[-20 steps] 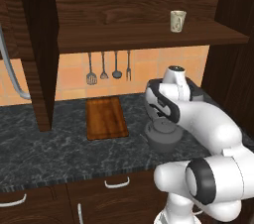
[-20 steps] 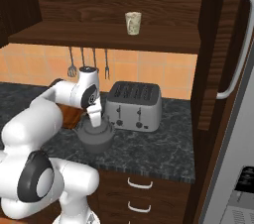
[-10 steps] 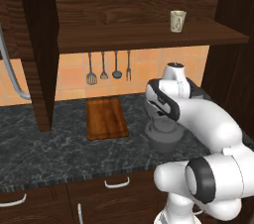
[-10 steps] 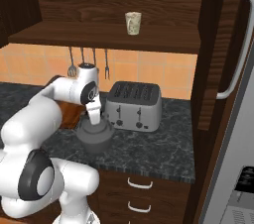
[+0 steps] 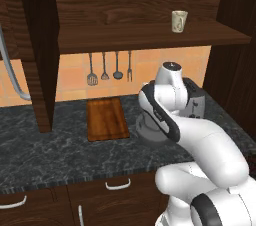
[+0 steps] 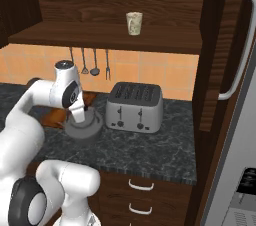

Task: Pick the kettle from the counter and place it on the tray. Then pick the mug from the cabinet and place it on the tray. Then close the cabinet doors.

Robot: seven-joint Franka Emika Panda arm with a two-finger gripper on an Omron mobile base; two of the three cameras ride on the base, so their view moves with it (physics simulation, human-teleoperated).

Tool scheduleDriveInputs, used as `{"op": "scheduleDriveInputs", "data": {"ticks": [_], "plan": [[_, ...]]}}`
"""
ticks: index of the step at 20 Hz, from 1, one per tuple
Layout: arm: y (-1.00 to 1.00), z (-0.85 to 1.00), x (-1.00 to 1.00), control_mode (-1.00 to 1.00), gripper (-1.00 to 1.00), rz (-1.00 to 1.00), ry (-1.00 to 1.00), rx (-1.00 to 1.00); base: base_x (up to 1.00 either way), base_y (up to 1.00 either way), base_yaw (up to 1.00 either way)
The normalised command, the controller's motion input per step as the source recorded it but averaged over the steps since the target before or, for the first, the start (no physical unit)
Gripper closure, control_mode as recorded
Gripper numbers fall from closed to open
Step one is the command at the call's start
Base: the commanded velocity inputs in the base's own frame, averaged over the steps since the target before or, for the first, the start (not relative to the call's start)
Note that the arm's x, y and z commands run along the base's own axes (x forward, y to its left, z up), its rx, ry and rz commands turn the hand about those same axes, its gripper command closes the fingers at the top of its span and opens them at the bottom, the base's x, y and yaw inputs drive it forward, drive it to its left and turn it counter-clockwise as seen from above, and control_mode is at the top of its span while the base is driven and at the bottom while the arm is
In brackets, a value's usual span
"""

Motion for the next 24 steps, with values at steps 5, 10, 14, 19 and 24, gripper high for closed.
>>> {"op": "scheduleDriveInputs", "data": {"ticks": [5, 10, 14, 19, 24], "plan": [[0.65, 0.31, 0.48, -1.0, 1.0, 0.0, -0.04, 0.0, 0.0, 0.0, 0.0], [0.45, 0.09, 0.75, -1.0, 1.0, 0.0, 0.0, 0.0, 0.0, 0.0, 0.0], [0.5, 0.0, 0.8, -1.0, 1.0, 0.0, 0.0, 0.0, 0.0, 0.0, 0.0], [0.39, -0.01, 0.67, -1.0, 1.0, 0.0, 0.0, 0.0, 0.0, 0.0, 0.0], [0.31, -0.1, 0.6, -1.0, 1.0, 0.0, 0.0, 0.0, 0.0, 0.0, 0.0]]}}
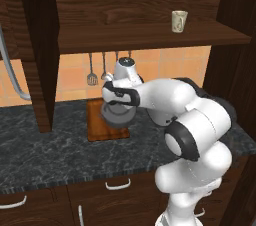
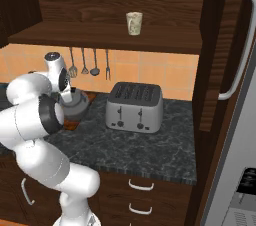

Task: Pick the kettle from the counter and place it on the tray. Then pick the mug from the cabinet and place it on the tray. Then close the cabinet doors.

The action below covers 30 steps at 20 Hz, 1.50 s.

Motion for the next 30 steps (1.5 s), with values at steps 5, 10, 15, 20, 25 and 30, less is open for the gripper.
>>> {"op": "scheduleDriveInputs", "data": {"ticks": [5, 10, 15, 20, 25, 30], "plan": [[0.35, -0.28, 0.52, -1.0, 1.0, 0.0, 0.0, 0.0, 0.0, 0.0, 0.0], [0.16, -0.11, 0.51, -1.0, 1.0, -0.01, 0.0, 0.0, 0.0, 0.0, 0.0], [0.05, 0.0, 0.38, -1.0, 1.0, 0.0, -0.03, 0.0, 0.0, 0.0, 0.0], [0.17, -0.04, 0.41, -1.0, 1.0, -0.01, -0.08, 0.0, 0.0, 0.0, 0.0], [0.13, -0.07, 0.49, -1.0, 1.0, -0.01, -0.06, 0.0, 0.0, 0.0, 0.0], [0.01, -0.1, 0.46, -1.0, 1.0, 0.0, -0.06, 0.02, 0.0, 0.0, 0.0]]}}
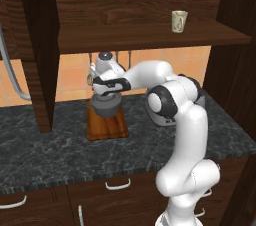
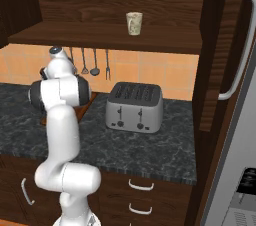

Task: Pick the kettle from the counter and place it on the tray. Then pick the mug from the cabinet and place it on the tray. Then close the cabinet doors.

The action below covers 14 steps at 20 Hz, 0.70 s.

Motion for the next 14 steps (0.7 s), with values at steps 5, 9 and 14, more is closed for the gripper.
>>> {"op": "scheduleDriveInputs", "data": {"ticks": [5, 9, 14], "plan": [[0.0, -0.01, 0.25, -1.0, 1.0, 0.0, -0.07, 0.03, 0.0, 0.0, 0.0], [0.0, -0.19, 0.22, -1.0, 1.0, 0.0, -0.01, 0.03, 0.0, 0.0, 0.0], [-0.02, -0.52, 0.0, -1.0, -1.0, 0.0, 0.0, 0.0, 0.0, 0.0, 0.0]]}}
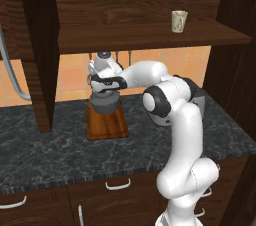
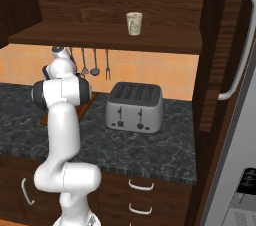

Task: Pick the kettle from the counter and place it on the tray. Then pick the mug from the cabinet and place it on the tray. Then close the cabinet doors.

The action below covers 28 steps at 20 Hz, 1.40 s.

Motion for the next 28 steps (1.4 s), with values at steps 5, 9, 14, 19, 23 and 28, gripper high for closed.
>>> {"op": "scheduleDriveInputs", "data": {"ticks": [5, 9, 14, 19, 23, 28], "plan": [[-0.02, -0.36, -0.04, -1.0, -1.0, 0.0, 0.0, 0.01, 0.0, 0.0, 0.0], [0.0, -0.28, -0.27, -1.0, -1.0, 0.0, 0.0, 0.0, 0.0, 0.0, 0.0], [0.0, -0.44, -0.18, -1.0, -1.0, 0.0, -0.01, 0.0, 0.0, 0.0, 0.0], [0.0, -0.48, -0.19, -1.0, -1.0, 0.0, -0.04, 0.0, 0.0, 0.0, 0.0], [0.0, -0.34, -0.26, -1.0, -1.0, 0.0, 0.0, 0.02, 0.0, 0.0, 0.0], [0.01, -0.07, -0.41, -1.0, -1.0, -0.01, 0.0, 0.04, 0.0, 0.0, 0.0]]}}
